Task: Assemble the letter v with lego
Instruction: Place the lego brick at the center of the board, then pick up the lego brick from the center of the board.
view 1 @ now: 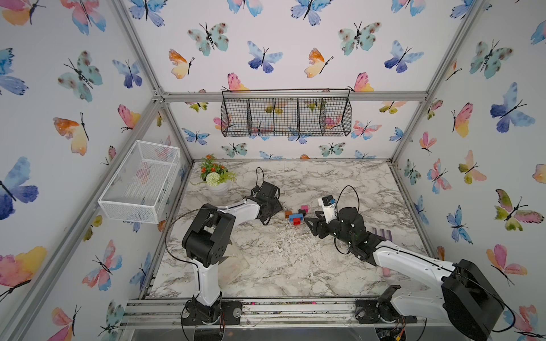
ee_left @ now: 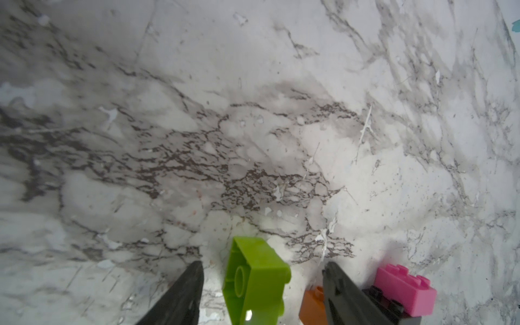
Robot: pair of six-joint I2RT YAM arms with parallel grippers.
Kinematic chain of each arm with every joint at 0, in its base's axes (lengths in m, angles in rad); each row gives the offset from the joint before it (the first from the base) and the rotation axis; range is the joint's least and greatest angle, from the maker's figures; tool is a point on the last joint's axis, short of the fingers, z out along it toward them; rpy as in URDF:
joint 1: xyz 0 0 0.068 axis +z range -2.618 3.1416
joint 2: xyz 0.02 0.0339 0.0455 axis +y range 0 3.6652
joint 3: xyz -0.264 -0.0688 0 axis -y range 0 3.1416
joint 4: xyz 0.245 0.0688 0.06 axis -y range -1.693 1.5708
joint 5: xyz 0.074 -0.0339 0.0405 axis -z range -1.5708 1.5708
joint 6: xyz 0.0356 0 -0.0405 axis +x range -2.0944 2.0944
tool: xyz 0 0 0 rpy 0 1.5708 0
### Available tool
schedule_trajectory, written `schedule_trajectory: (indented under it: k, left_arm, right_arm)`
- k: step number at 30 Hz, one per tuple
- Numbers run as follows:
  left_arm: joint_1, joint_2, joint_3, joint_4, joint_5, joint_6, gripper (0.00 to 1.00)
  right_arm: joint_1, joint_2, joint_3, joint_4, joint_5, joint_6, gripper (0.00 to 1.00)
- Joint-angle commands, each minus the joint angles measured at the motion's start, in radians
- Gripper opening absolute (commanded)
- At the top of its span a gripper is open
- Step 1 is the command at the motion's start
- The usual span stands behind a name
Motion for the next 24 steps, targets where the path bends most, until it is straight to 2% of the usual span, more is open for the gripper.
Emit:
schedule_trajectory:
  k: [1,4,6,10,12,17,24]
  left_arm:
    - [0.070,-0.132,-0.053,0.052,0.102,0.040,0.72]
    - [0.151,-0.279,-0.176,0.164,0.242,0.066,0.79]
    - [0.200,-0.373,-0.243,0.207,0.319,0.102,0.80]
    - [0.303,-0.545,-0.382,0.265,0.550,0.191,0.83]
    - [0.329,-0.634,-0.423,0.221,0.560,0.262,0.88]
    - [0.357,-0.802,-0.501,0.113,0.449,0.374,0.91]
    - [0.384,-0.825,-0.533,0.051,0.452,0.452,0.92]
  right_arm:
    - [-0.001,0.022,0.064,-0.047,-0.059,0.013,0.65]
    - [0.001,0.099,0.151,-0.111,-0.125,0.024,0.67]
    - [0.004,0.183,0.239,-0.185,-0.200,0.021,0.71]
    - [0.043,0.384,0.445,-0.333,-0.209,0.004,0.72]
    - [0.059,0.487,0.557,-0.415,-0.182,-0.016,0.71]
    - [0.074,0.753,0.861,-0.617,-0.102,-0.102,0.65]
    - [0.079,0.975,1.162,-0.790,-0.057,-0.146,0.63]
